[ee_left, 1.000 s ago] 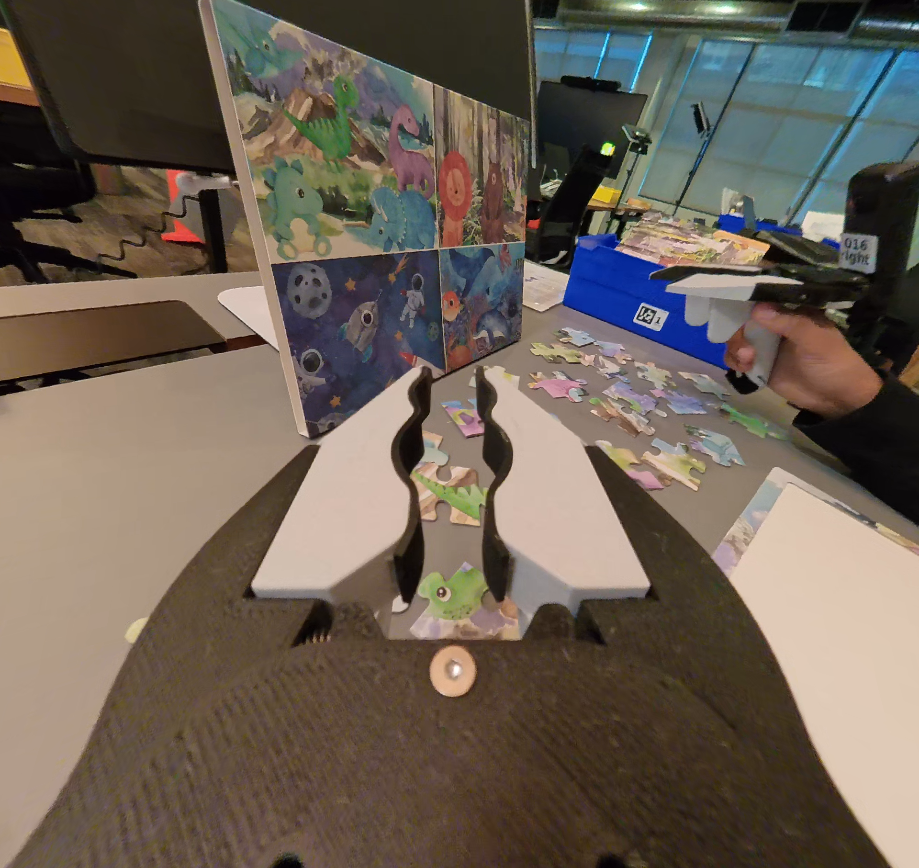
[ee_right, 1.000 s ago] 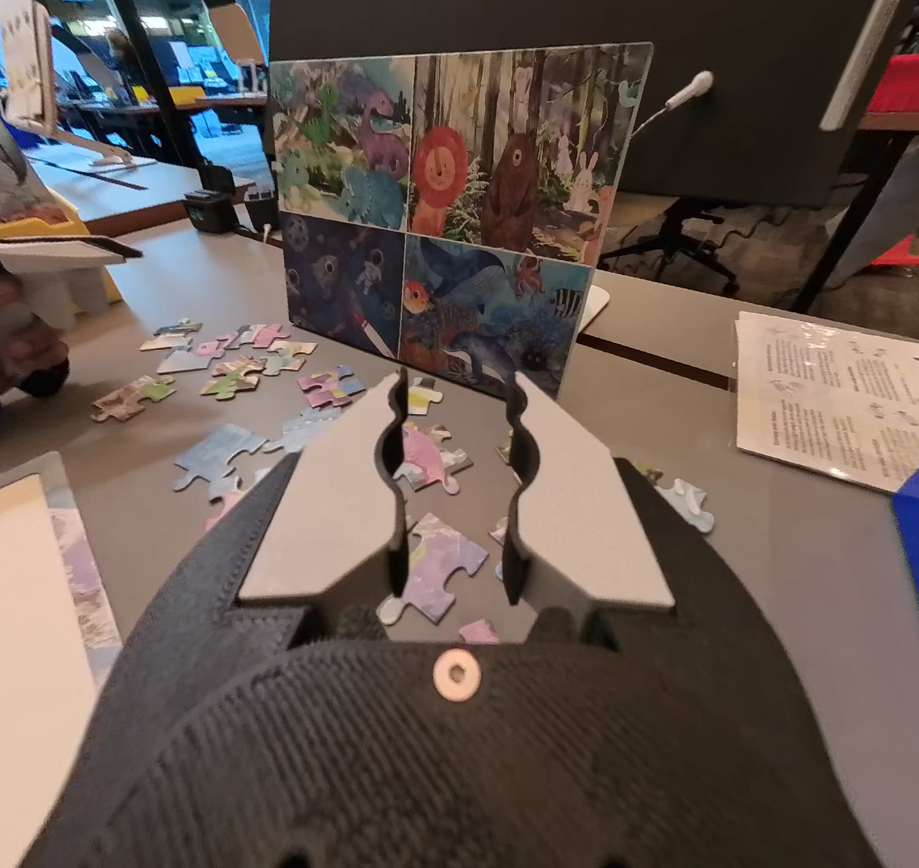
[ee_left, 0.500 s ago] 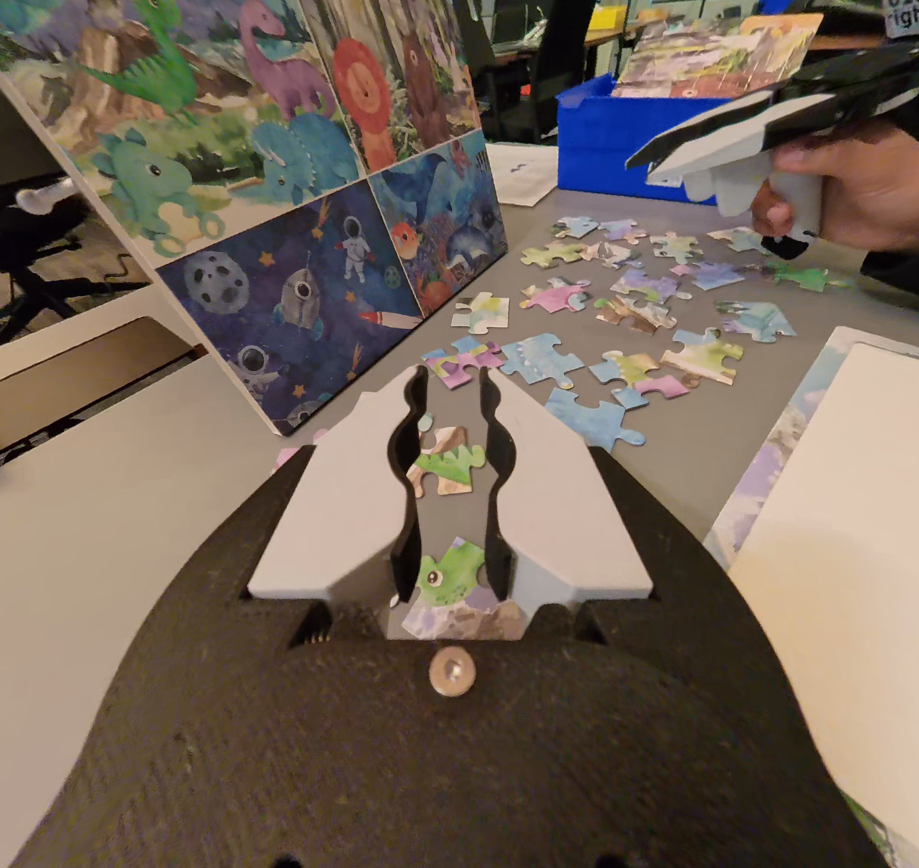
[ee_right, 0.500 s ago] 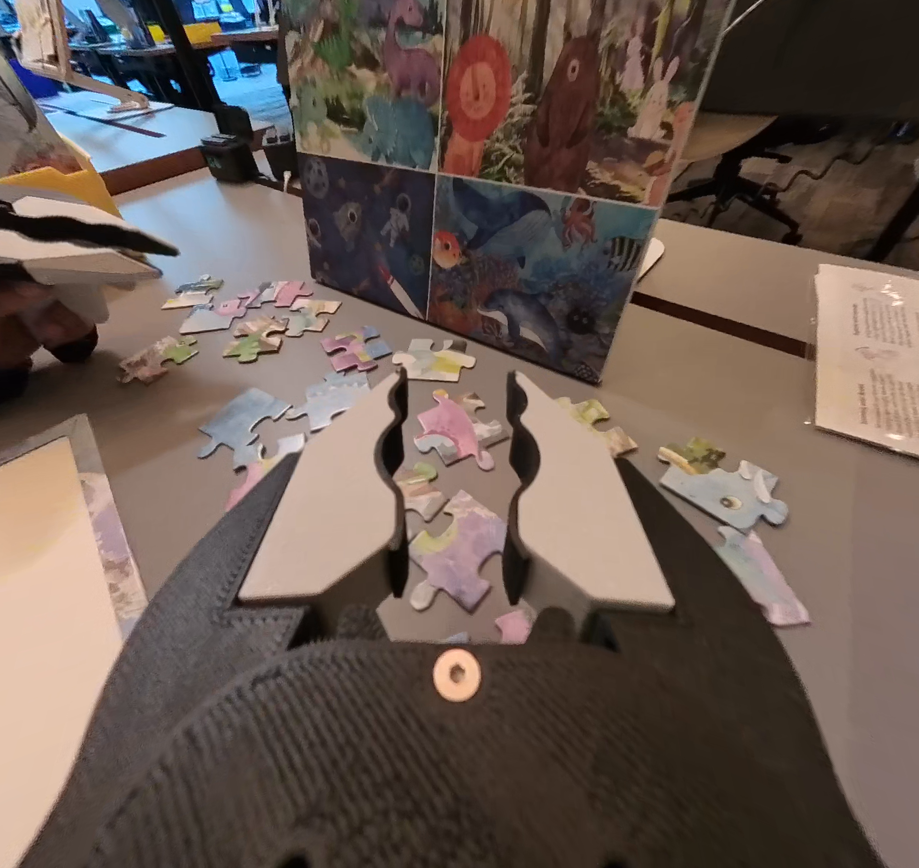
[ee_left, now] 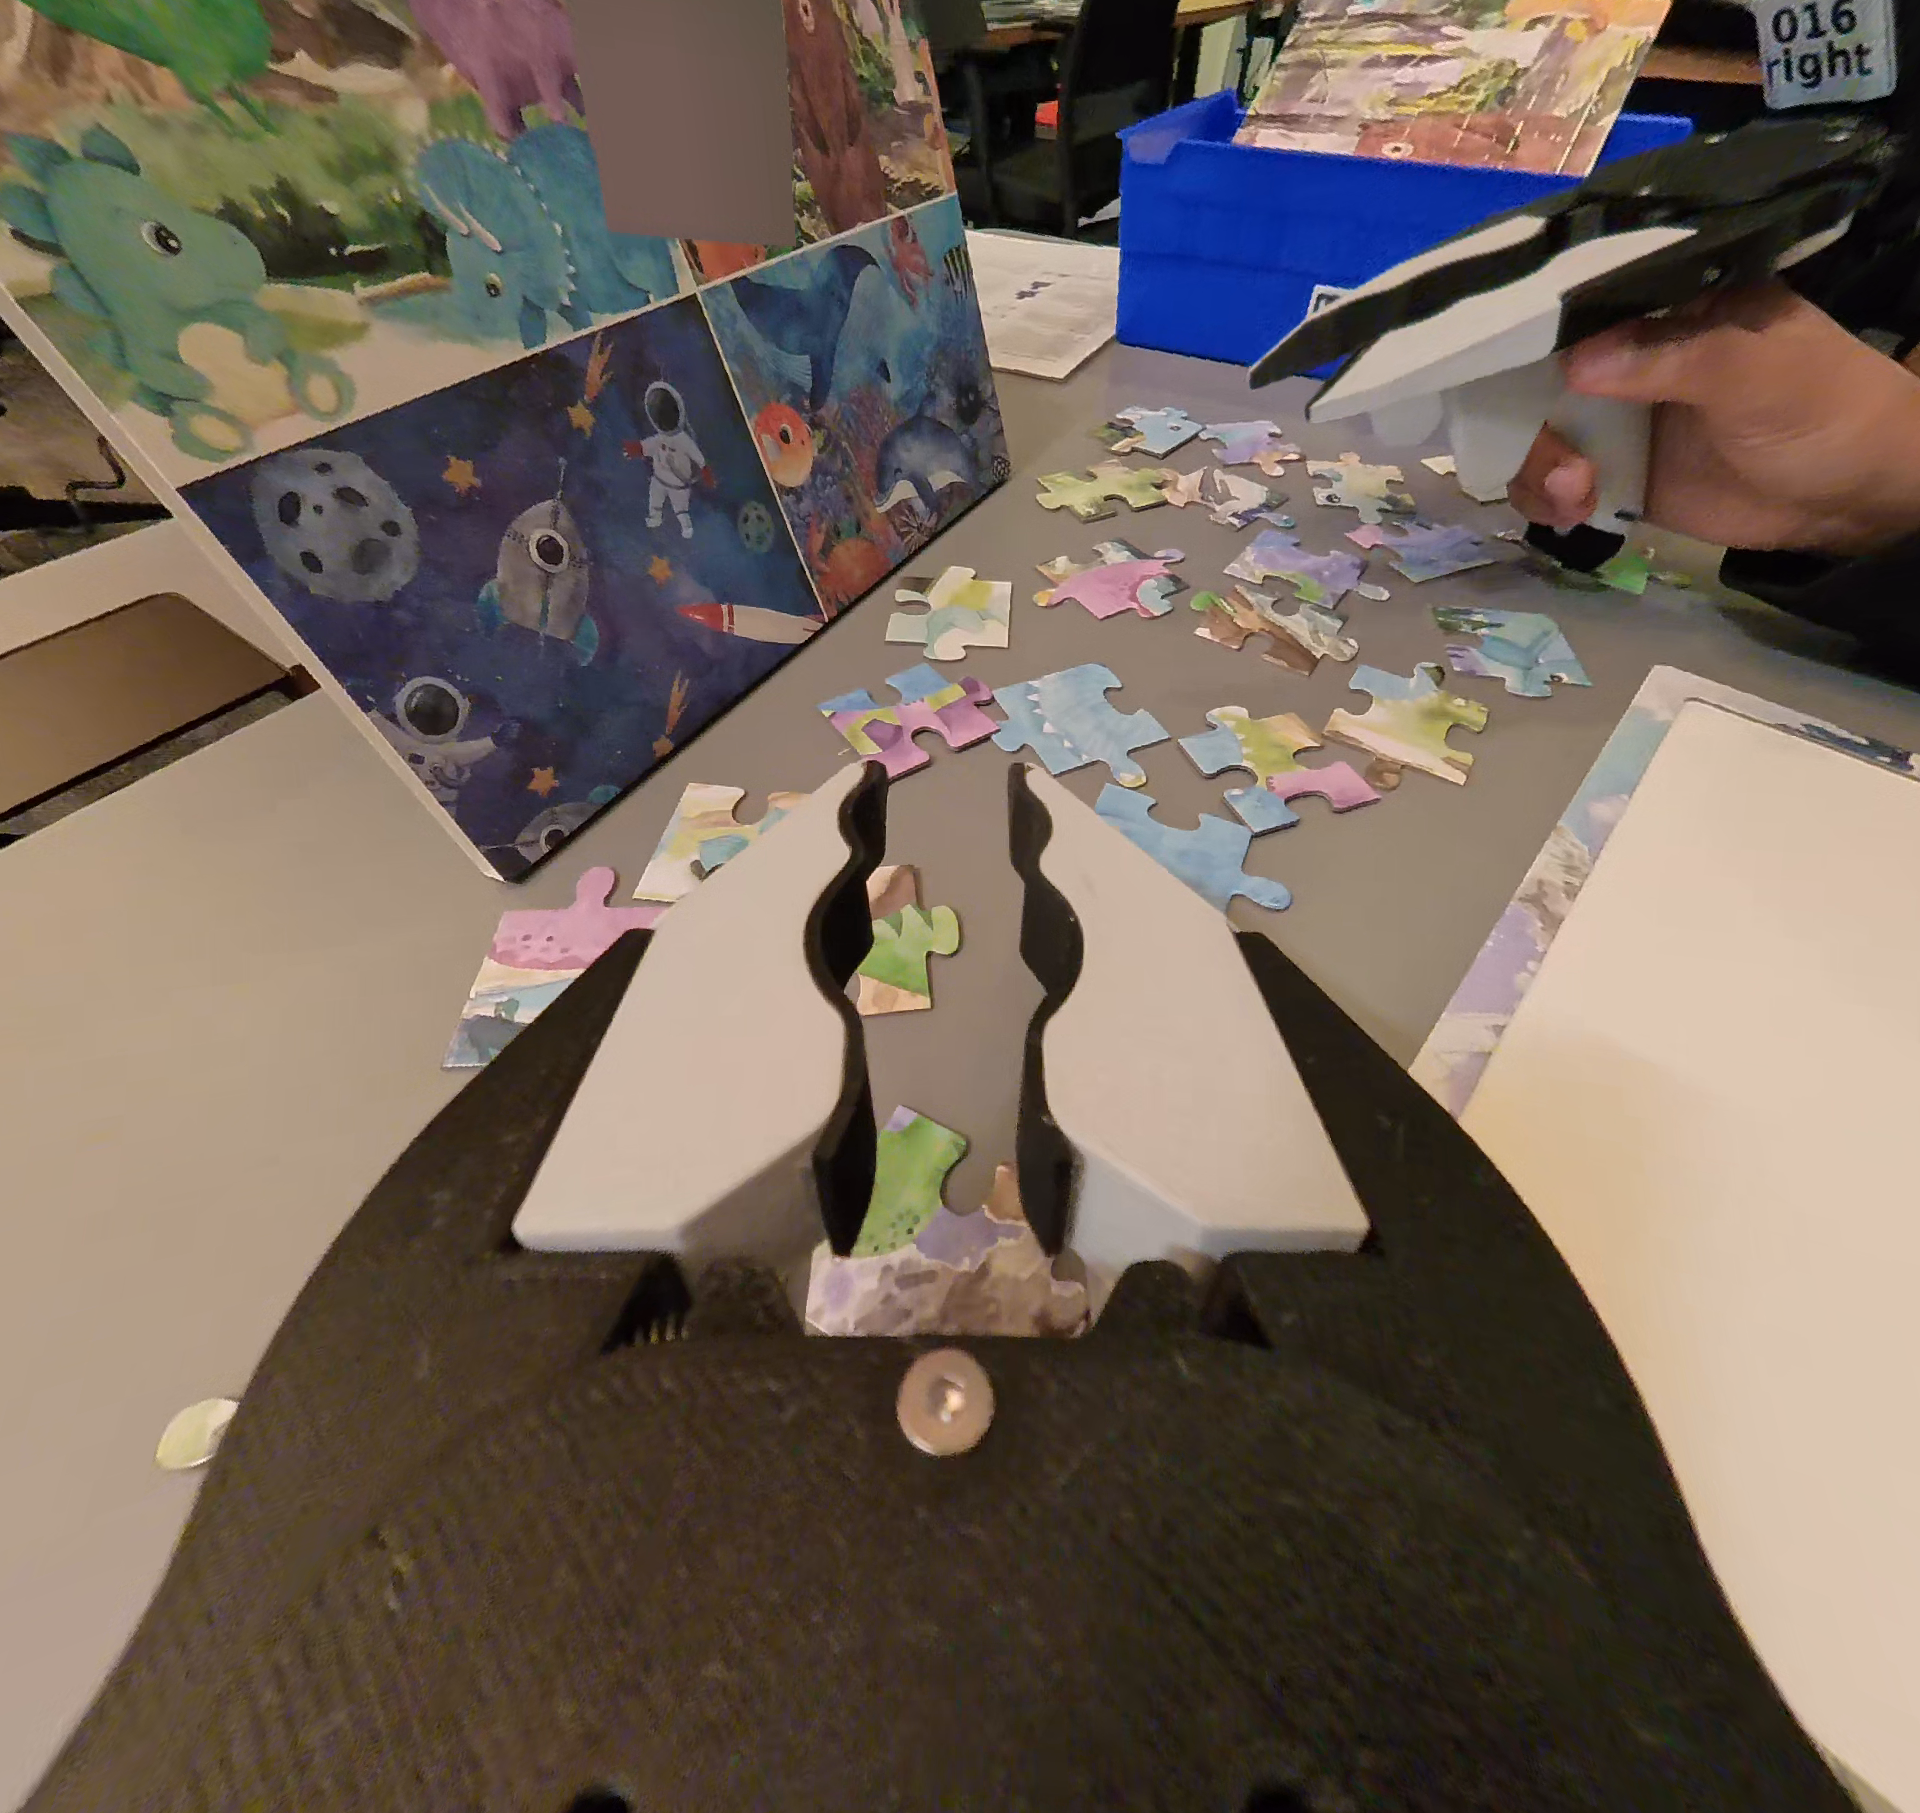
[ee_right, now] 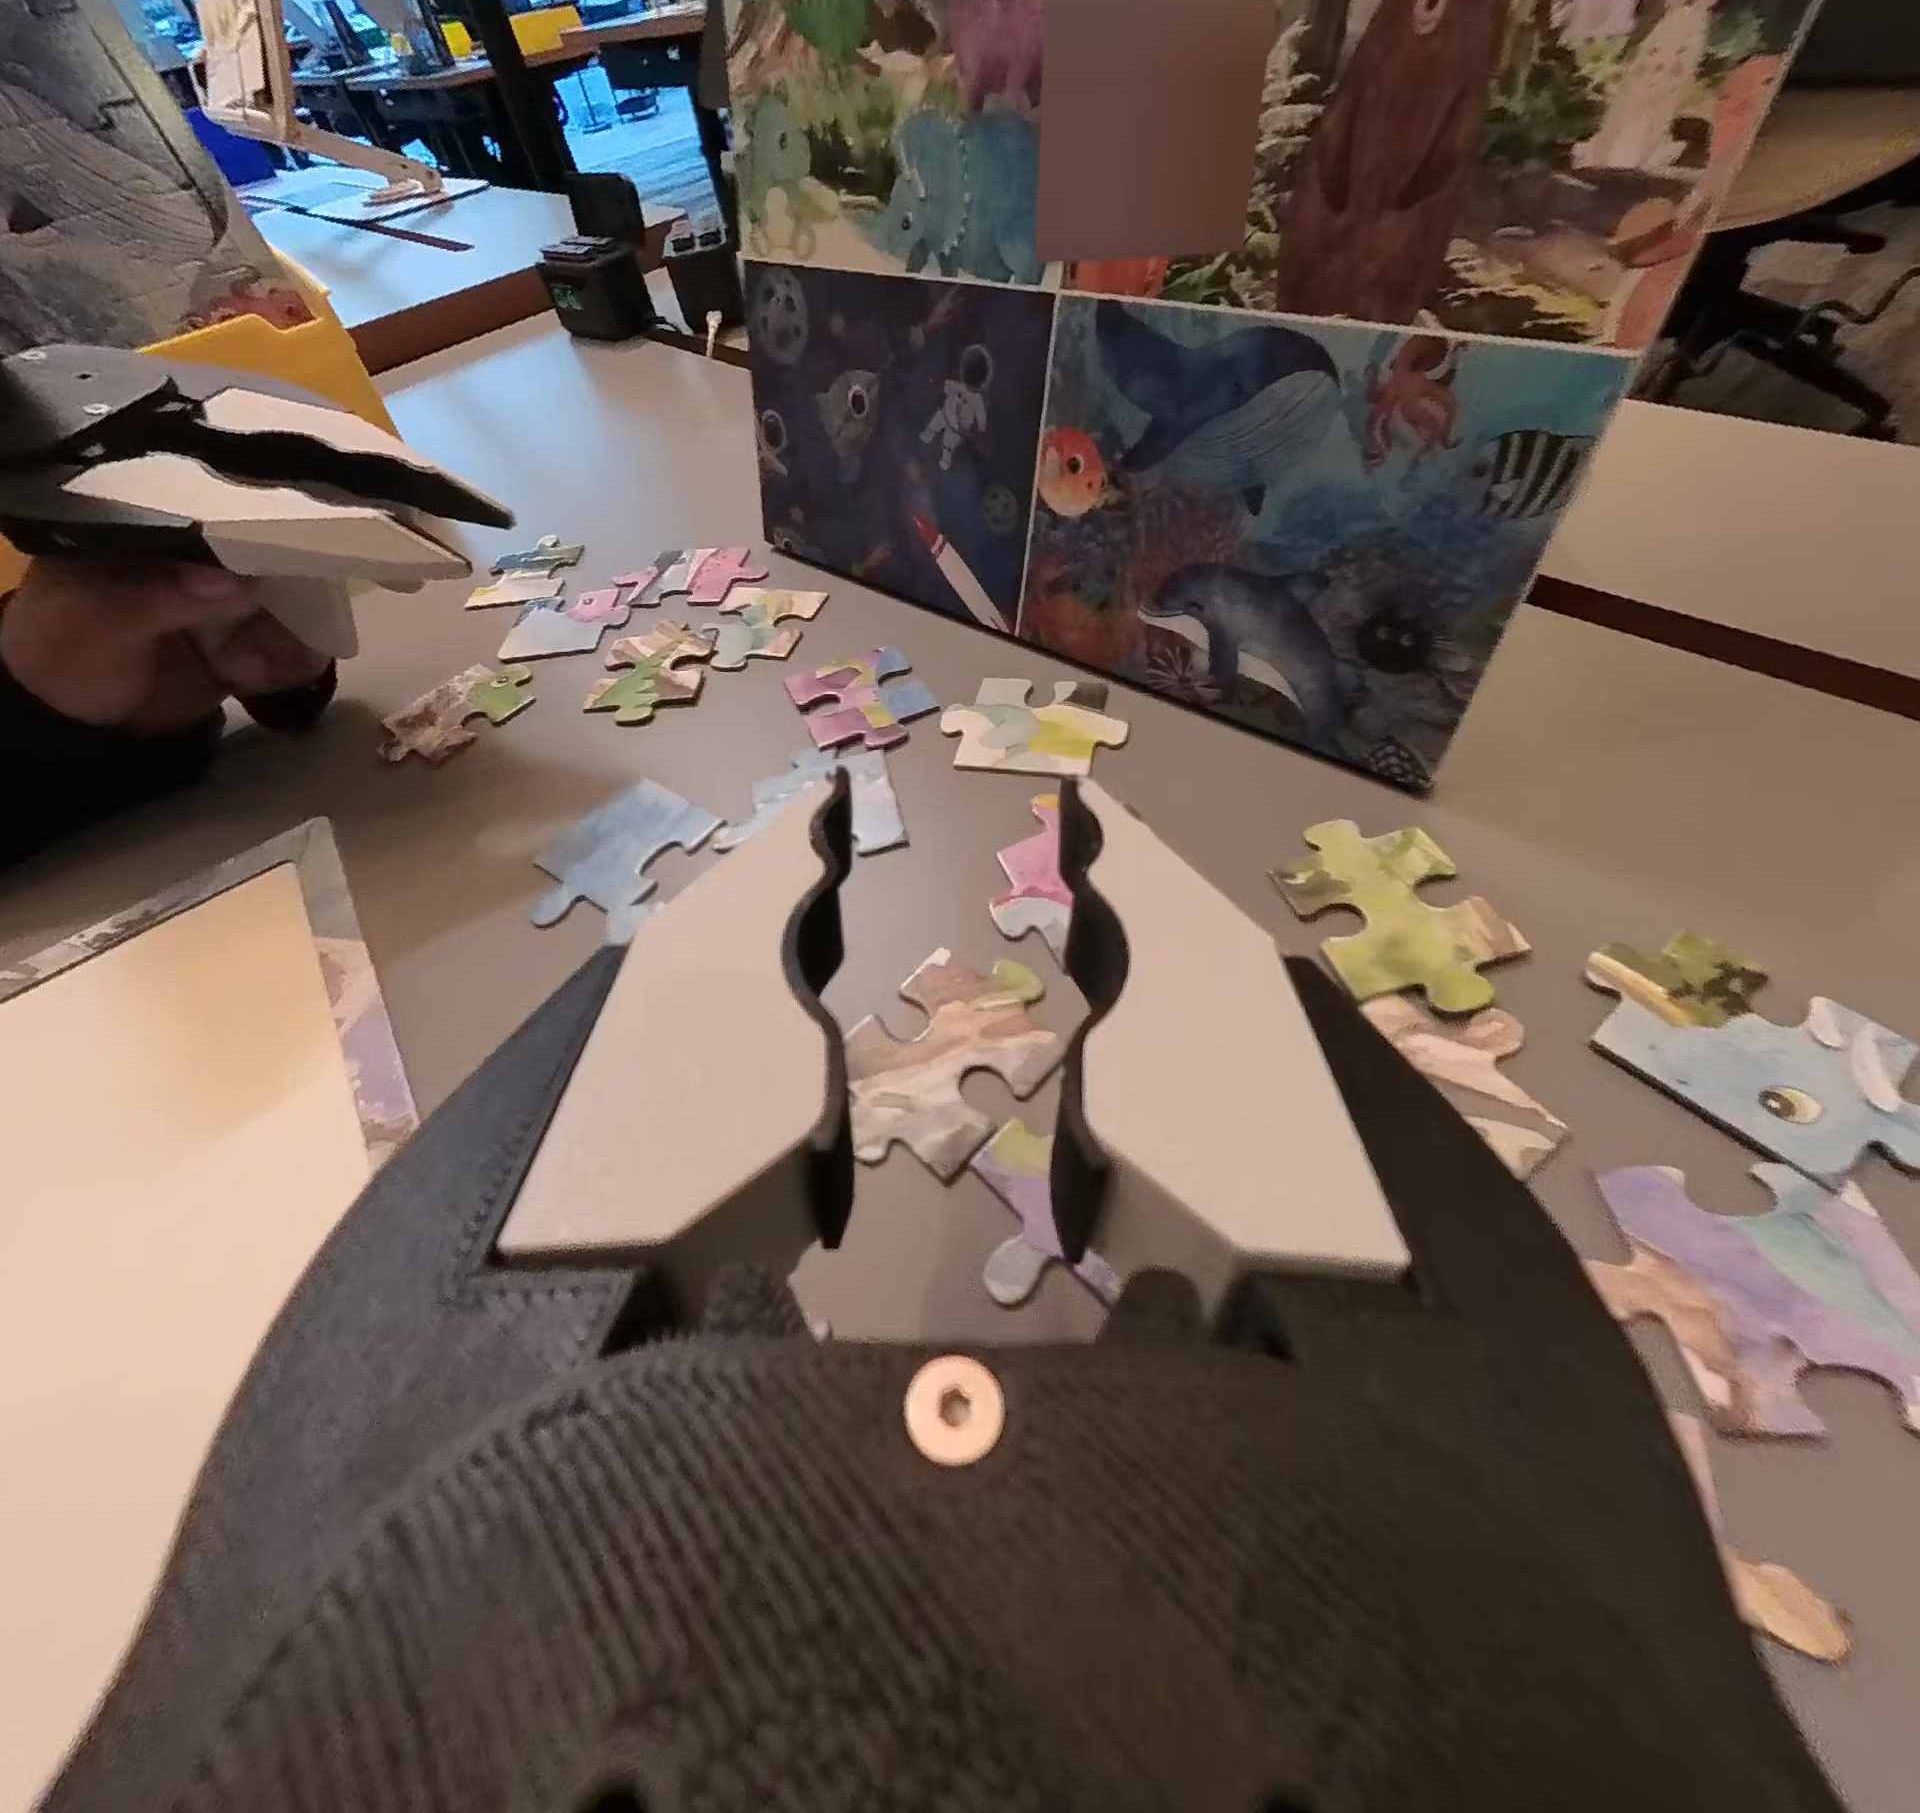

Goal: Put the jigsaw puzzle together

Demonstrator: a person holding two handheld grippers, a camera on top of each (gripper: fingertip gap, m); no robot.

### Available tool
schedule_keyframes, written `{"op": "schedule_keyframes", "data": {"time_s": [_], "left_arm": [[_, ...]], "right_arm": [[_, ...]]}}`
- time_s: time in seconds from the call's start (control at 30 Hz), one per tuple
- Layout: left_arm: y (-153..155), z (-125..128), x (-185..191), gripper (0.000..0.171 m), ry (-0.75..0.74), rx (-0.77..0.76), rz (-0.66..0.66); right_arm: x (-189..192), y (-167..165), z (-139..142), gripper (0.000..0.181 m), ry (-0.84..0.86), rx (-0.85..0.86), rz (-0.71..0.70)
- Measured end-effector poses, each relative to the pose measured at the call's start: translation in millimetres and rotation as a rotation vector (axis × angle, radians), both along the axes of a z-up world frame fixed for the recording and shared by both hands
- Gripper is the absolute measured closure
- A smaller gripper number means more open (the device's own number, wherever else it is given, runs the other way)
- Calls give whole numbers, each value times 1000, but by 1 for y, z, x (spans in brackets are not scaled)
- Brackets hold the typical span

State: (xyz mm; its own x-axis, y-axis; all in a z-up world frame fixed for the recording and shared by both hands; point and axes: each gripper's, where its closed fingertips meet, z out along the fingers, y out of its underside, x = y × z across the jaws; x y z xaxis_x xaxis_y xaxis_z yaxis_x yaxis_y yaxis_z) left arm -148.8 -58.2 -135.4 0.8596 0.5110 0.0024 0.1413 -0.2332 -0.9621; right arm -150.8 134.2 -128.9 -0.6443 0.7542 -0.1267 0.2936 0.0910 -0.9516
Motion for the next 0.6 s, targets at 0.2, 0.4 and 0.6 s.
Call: {"op": "schedule_keyframes", "data": {"time_s": [0.2,0.4,0.6], "left_arm": [[-1,0,-2,148,-21,12,1],[-4,2,-4,147,-38,45,13],[-3,1,-4,145,-34,28,11]], "right_arm": [[0,-5,-10,143,-3,57,9],[0,-6,-9,143,-35,-15,18],[-3,3,-4,148,13,7,-22]]}}
